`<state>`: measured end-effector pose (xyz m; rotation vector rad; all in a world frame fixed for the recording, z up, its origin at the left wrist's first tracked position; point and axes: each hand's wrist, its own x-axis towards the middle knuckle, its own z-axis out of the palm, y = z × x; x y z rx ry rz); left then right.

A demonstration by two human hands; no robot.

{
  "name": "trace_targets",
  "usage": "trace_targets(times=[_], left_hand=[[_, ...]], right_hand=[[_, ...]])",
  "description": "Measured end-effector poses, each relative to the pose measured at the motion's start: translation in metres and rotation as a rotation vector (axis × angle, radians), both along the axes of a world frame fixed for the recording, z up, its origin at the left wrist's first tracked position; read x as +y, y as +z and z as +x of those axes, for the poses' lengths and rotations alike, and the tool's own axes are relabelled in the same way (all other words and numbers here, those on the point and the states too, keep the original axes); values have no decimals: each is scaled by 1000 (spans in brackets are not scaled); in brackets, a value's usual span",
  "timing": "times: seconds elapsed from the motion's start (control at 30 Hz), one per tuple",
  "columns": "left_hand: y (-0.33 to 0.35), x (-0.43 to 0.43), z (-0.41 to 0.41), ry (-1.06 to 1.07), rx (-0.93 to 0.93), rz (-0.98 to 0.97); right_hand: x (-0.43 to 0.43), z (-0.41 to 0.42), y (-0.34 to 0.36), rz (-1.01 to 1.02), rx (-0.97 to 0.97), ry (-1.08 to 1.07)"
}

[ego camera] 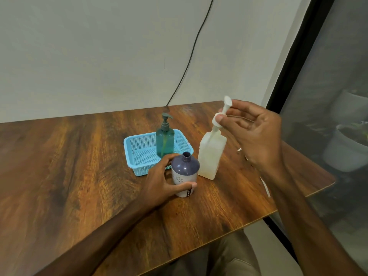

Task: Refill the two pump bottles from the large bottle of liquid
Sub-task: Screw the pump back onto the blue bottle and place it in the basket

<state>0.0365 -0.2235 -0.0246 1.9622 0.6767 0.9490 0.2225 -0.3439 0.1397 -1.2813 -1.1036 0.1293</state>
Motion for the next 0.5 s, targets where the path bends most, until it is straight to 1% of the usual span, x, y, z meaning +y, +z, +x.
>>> trace_targets(times=[0.27, 0.5], left_hand=[[-5, -4, 5, 15, -14, -1], [-9, 1, 6, -13, 9, -4]], right_hand=[[28, -25, 18, 41, -88, 71], [31, -25, 23, -42, -184, 106]])
